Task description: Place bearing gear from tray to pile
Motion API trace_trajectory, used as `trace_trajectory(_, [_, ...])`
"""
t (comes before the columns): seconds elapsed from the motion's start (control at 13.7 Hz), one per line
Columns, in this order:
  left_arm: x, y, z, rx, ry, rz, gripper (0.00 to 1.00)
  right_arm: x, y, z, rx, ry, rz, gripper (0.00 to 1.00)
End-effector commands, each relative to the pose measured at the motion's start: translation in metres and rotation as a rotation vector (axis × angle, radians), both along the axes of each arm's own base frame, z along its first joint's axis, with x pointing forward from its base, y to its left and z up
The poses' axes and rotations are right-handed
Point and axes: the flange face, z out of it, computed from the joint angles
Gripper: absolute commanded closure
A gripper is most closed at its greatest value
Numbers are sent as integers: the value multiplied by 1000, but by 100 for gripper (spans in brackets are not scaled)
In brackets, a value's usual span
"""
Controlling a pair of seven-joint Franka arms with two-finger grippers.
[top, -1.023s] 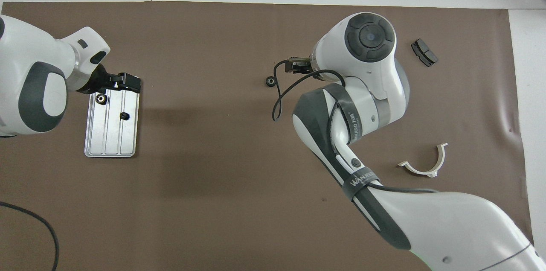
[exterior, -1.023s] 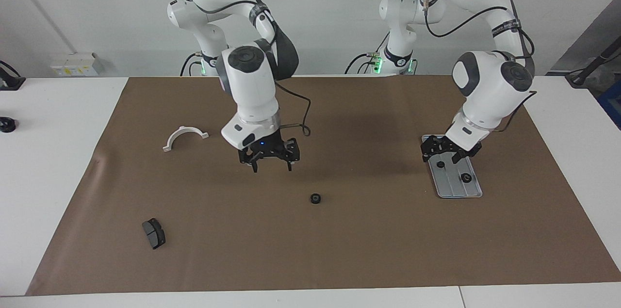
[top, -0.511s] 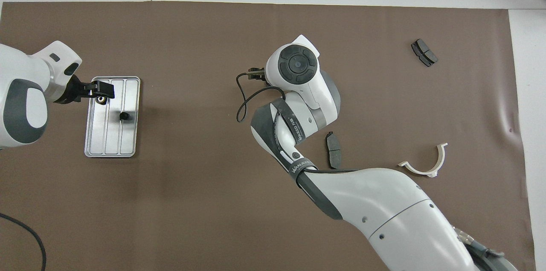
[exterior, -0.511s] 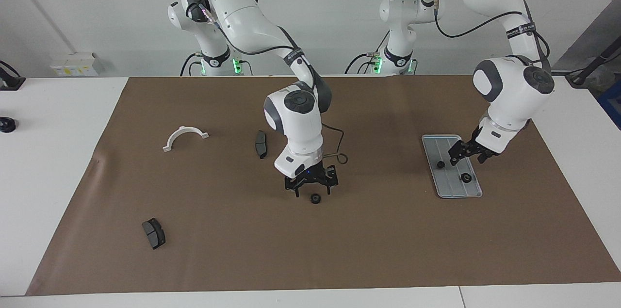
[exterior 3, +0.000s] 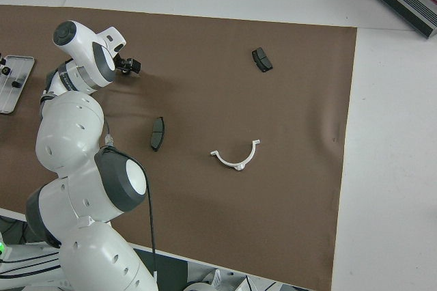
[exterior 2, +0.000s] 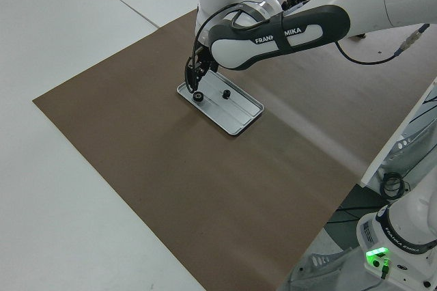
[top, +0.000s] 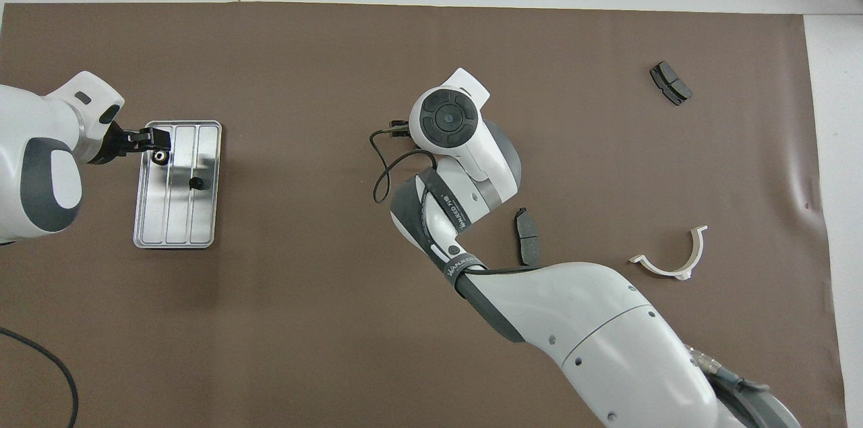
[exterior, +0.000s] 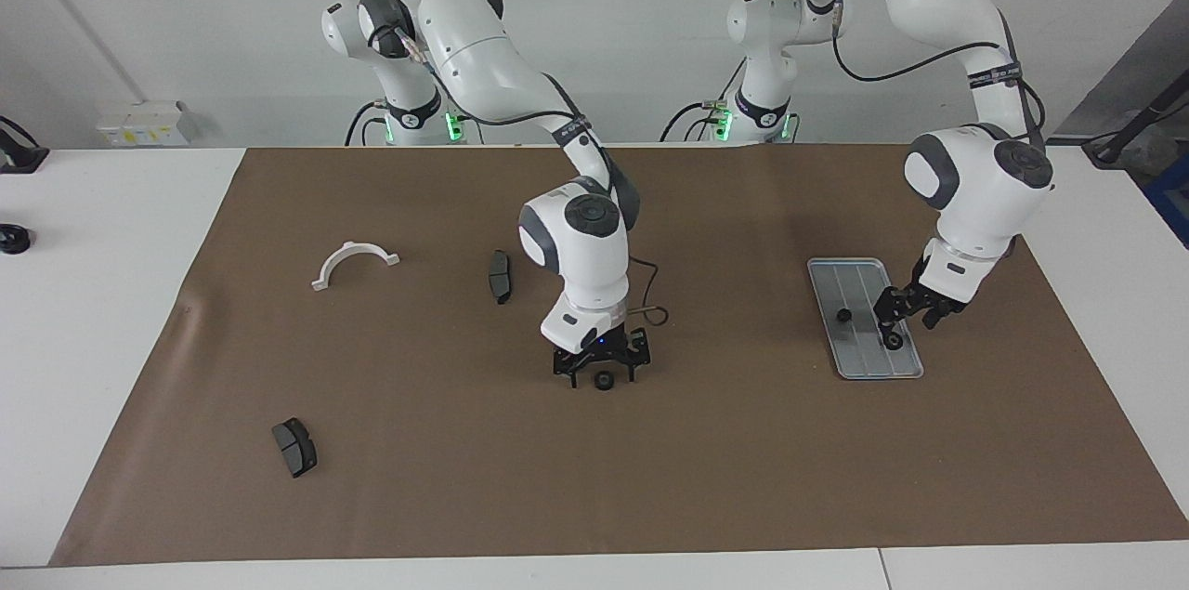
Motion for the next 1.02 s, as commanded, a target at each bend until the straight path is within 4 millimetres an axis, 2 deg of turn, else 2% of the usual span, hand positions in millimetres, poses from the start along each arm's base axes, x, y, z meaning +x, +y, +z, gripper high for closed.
trace_trajectory(0.0, [0, 2, -4, 16, -18, -7, 44, 6, 2, 4, -5, -22, 0, 24])
trace_trajectory(0.15, [1, 2, -12, 18, -19, -7, 45, 5, 2, 4, -8, -18, 3, 27])
trace_trajectory(0.51, [-4, 5, -37, 22, -30, -2, 41, 6, 1, 4, -7, -15, 1, 63])
trace_trajectory(0.58, [-5, 5, -39, 24, -42, -2, 41, 7, -1, 3, -7, -13, -2, 73])
trace_trajectory(0.73, [-11, 0, -48, 22, -28, -7, 41, 7, -1, 3, -13, -11, 2, 100])
trace_trajectory(0.88, [-11, -2, -47, 21, -21, -12, 41, 8, -6, 15, -19, 1, -8, 100])
trace_trajectory(0.95, [-12, -2, -47, 21, -19, -12, 41, 10, -12, 30, -13, -3, -18, 100])
